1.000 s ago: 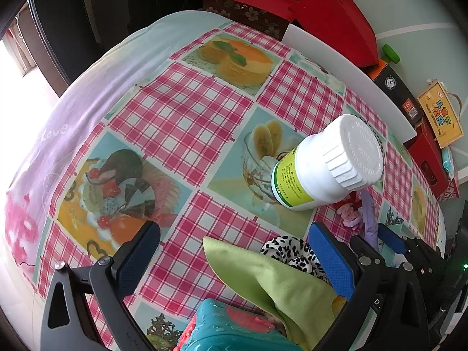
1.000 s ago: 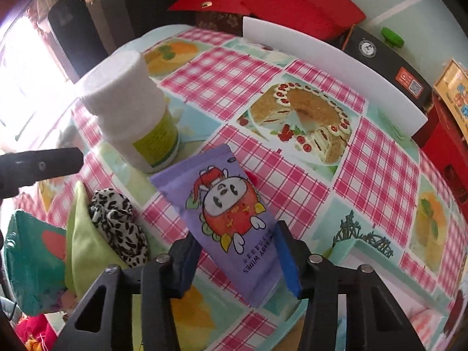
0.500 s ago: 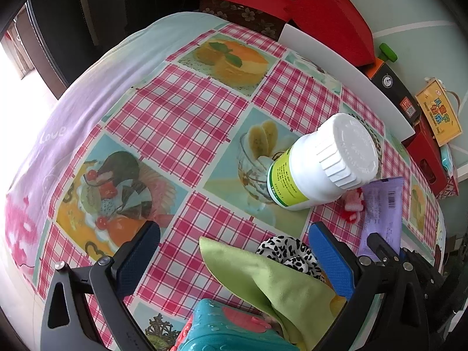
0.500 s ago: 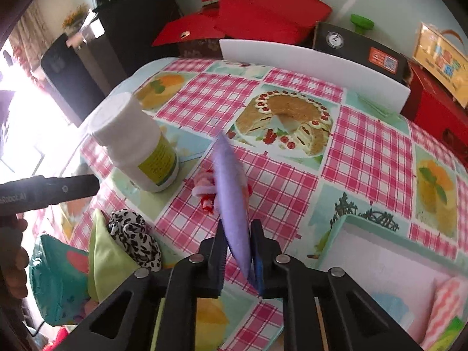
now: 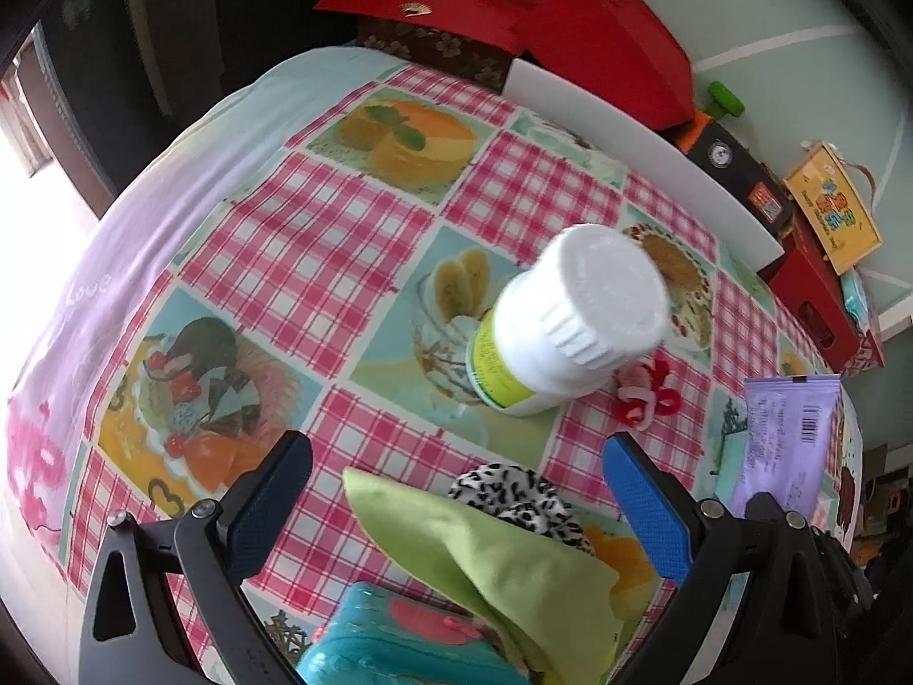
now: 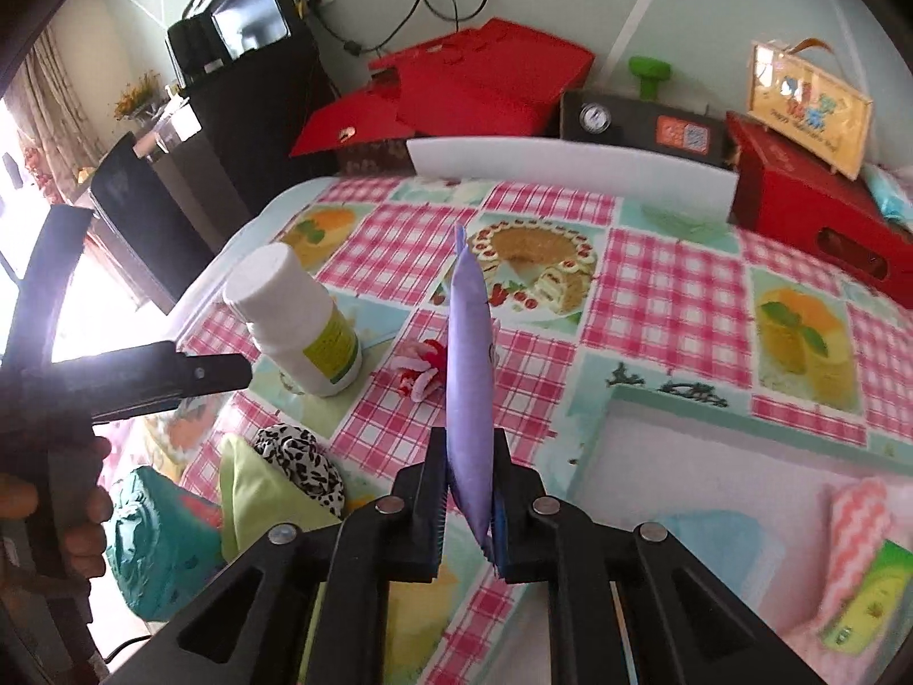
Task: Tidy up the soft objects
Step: 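Grasp the pink-and-red plush ornament with the left tool while the right tool holds the wipes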
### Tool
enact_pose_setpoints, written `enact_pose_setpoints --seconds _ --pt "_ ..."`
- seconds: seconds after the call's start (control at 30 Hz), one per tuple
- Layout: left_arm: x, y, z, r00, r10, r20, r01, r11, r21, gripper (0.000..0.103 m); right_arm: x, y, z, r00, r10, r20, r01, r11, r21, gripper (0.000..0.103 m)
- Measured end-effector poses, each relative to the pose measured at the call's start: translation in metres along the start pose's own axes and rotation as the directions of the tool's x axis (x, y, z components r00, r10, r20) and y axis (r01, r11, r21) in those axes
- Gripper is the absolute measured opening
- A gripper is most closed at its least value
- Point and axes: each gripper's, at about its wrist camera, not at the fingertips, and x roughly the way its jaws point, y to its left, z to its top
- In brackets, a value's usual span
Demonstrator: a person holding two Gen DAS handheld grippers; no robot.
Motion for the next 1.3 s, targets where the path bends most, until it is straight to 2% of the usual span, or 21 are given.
enact_pose_setpoints --seconds 0.3,0.43,0.63,0.7,0.83,0.9,1.03,1.1,1.23,1.3 --pt "-0.009 -0.04 -0.002 0.999 -0.032 0.038 0.028 0.995 0.101 0.101 -0.041 -0.019 -0.014 0.997 -0.063 0.054 0.059 0.995 0.077 0.013" --pt "-0.006 -0.062 -0.002 0.997 -0.076 0.031 0.07 0.987 0.143 0.101 -0.059 -0.032 -0.022 0.993 -0.094 0.075 0.085 0.989 0.121 0.013" --pt "0.01 -0.092 -0.002 0.996 -0.084 0.016 0.08 0.979 0.187 0.1 -0.078 -0.047 -0.034 0.988 -0.126 0.095 0.109 0.981 0.162 0.013" --pt "0.017 -0.099 -0.002 0.996 -0.089 0.004 0.087 0.979 0.187 0.093 -0.081 -0.053 -0.036 0.986 -0.133 0.1 0.114 0.978 0.177 0.013" --pt "0.036 -0.109 0.0 0.997 -0.075 -0.016 0.077 0.982 0.173 0.092 -0.085 -0.06 -0.037 0.985 -0.133 0.11 0.111 0.976 0.187 0.013" --pt "0.043 -0.112 0.001 0.997 -0.069 -0.018 0.071 0.984 0.163 0.081 -0.087 -0.064 -0.039 0.985 -0.134 0.112 0.11 0.975 0.193 0.013" --pt "0.059 -0.116 0.001 0.999 -0.029 -0.022 0.032 0.987 0.159 0.078 -0.088 -0.073 -0.041 0.984 -0.138 0.109 0.113 0.97 0.216 0.013" --pt "0.066 -0.114 0.001 0.999 -0.035 -0.031 0.039 0.989 0.14 0.066 -0.088 -0.077 -0.042 0.984 -0.138 0.11 0.111 0.968 0.227 0.013" --pt "0.072 -0.111 0.001 0.998 -0.046 -0.031 0.05 0.992 0.118 0.063 -0.09 -0.079 -0.043 0.984 -0.137 0.112 0.108 0.967 0.233 0.013" --pt "0.073 -0.111 0.001 0.998 -0.057 -0.023 0.059 0.992 0.113 0.055 -0.09 -0.079 -0.043 0.984 -0.136 0.114 0.107 0.967 0.233 0.013"
